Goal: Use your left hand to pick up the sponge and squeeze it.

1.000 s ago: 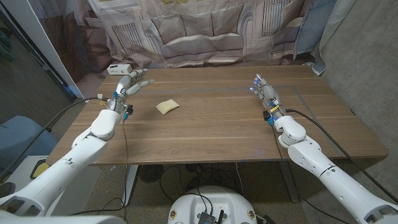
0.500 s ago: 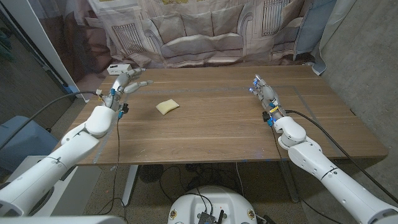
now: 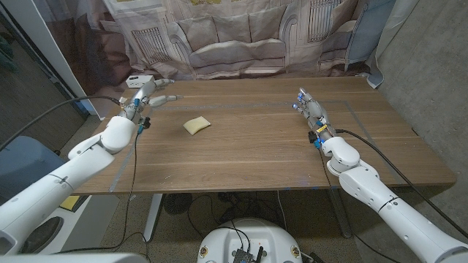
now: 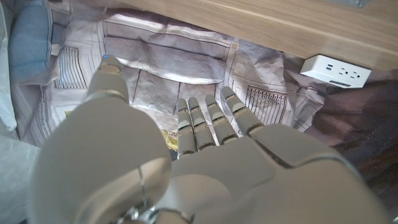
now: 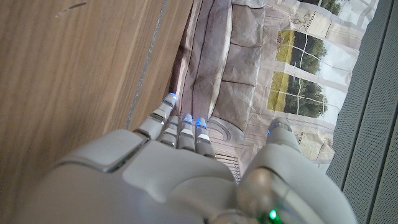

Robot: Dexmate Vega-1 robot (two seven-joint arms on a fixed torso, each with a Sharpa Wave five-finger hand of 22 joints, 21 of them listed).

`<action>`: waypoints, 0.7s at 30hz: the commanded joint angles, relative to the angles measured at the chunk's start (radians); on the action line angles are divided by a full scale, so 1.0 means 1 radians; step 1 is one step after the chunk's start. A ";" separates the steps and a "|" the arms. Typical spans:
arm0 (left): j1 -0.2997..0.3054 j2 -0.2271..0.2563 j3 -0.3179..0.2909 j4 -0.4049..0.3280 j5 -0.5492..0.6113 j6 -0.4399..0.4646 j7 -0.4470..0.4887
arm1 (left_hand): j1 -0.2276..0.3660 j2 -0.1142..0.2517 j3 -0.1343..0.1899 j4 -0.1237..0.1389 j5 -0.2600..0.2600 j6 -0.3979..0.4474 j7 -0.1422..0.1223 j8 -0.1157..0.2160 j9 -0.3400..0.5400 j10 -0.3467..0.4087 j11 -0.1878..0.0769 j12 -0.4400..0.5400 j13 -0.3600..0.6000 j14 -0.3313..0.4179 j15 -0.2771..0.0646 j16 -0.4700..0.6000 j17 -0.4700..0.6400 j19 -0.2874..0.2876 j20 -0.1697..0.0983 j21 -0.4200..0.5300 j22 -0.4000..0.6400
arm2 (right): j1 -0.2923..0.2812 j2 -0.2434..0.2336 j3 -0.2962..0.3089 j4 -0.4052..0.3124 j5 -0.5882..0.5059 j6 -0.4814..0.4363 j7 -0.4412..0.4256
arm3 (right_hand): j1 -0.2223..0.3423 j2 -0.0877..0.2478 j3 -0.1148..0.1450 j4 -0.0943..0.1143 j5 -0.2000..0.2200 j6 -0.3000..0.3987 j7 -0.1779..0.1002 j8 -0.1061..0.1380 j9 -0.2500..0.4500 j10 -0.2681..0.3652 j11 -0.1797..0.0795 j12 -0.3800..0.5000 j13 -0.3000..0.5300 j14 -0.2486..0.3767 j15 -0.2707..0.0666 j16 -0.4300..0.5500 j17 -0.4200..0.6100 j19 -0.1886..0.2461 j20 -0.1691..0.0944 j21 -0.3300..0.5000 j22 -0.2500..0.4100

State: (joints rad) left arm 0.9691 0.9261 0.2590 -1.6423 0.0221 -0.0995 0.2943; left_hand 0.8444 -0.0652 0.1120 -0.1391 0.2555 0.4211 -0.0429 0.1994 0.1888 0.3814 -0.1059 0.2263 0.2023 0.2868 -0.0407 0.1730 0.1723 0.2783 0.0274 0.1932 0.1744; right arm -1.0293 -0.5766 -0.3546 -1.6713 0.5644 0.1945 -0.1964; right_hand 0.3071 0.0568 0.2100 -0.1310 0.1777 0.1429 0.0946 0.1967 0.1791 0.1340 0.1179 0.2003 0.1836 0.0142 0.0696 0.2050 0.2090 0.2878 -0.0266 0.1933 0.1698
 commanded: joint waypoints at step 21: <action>-0.187 0.127 0.164 0.016 0.251 0.088 -0.184 | 0.030 -0.002 -0.003 0.002 0.010 -0.030 -0.053 -0.013 0.001 -0.003 -0.052 -0.006 0.004 -0.012 -0.069 0.009 -0.001 -0.018 -0.017 -0.002 0.001 | -0.009 0.012 -0.025 -0.079 -0.033 -0.110 -0.105 | 0.010 -0.001 0.004 -0.005 -0.001 0.008 -0.001 0.000 0.004 0.009 0.000 0.000 0.005 0.005 0.006 0.002 0.002 0.003 0.007 0.000 0.002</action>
State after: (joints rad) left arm 0.8556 1.0123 0.3638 -1.6505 0.2043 -0.0189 0.2144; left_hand 0.8558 -0.0707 0.1091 -0.1363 0.2594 0.3999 -0.0935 0.1884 0.1887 0.3764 -0.1474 0.2237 0.2022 0.2695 -0.0416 0.1778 0.1724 0.2585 0.0076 0.1898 0.1720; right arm -1.0435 -0.5801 -0.3648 -1.7342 0.5443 0.1180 -0.2648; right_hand 0.3071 0.0568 0.2100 -0.1310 0.1777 0.1429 0.0946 0.1967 0.1790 0.1340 0.1180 0.2003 0.1835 0.0162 0.0716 0.2050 0.2092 0.2877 -0.0266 0.1933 0.1698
